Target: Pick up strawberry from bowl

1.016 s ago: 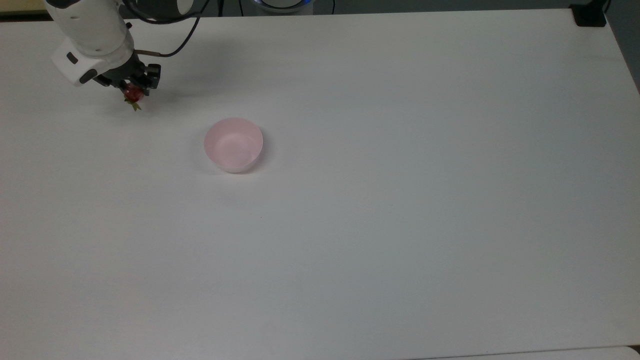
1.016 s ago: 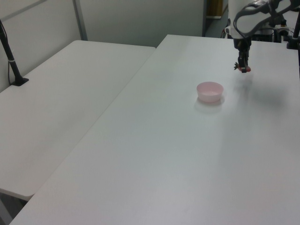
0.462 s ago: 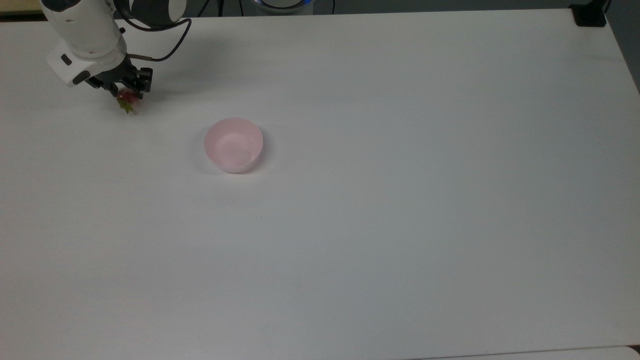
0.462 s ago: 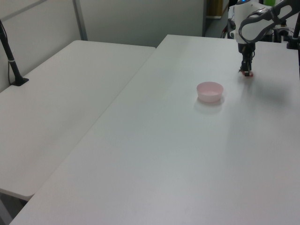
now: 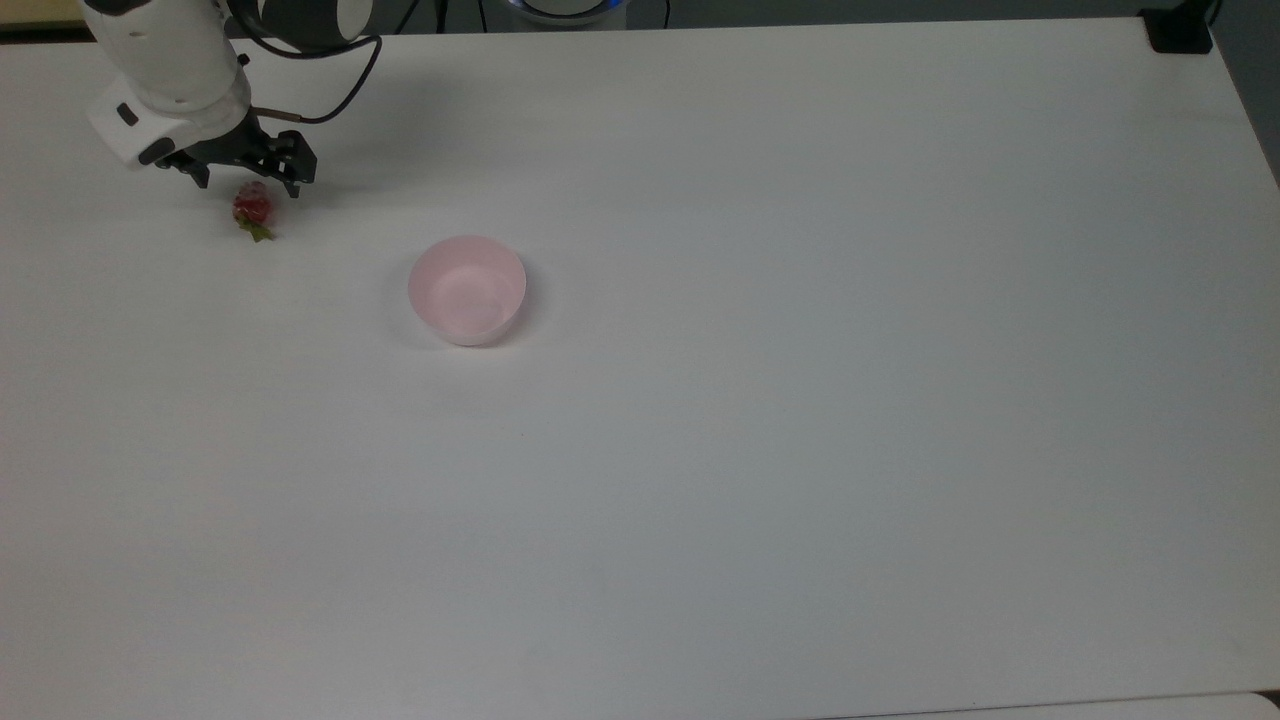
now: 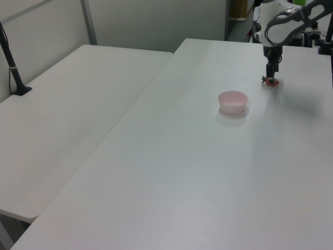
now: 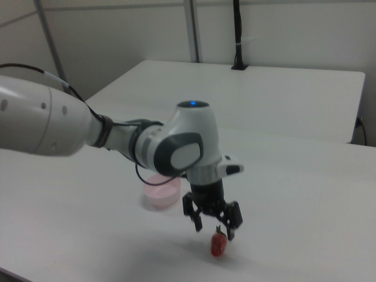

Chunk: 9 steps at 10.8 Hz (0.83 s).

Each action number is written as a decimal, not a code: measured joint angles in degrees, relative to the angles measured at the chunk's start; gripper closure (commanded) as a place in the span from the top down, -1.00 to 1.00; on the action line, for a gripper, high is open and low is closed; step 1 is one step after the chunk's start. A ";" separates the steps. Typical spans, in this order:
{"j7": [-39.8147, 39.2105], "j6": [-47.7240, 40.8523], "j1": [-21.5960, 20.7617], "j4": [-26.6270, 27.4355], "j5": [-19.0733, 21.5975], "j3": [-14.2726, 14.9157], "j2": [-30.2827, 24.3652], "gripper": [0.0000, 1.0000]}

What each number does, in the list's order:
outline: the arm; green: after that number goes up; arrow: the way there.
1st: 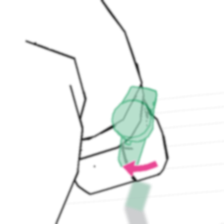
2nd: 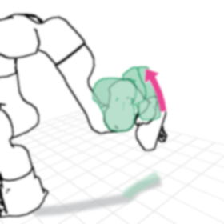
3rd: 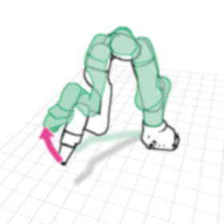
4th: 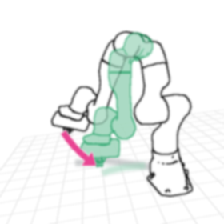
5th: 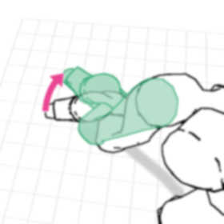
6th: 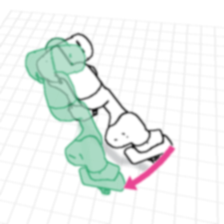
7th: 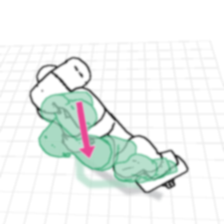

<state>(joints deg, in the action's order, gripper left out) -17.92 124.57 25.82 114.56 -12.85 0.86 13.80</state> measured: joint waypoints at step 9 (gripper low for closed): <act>21.36 -19.72 -17.56 -12.28 5.92 -0.79 -10.78 1.00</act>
<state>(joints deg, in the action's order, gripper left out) 3.44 104.85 8.25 102.28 -6.93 0.07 3.02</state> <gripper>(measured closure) 0.000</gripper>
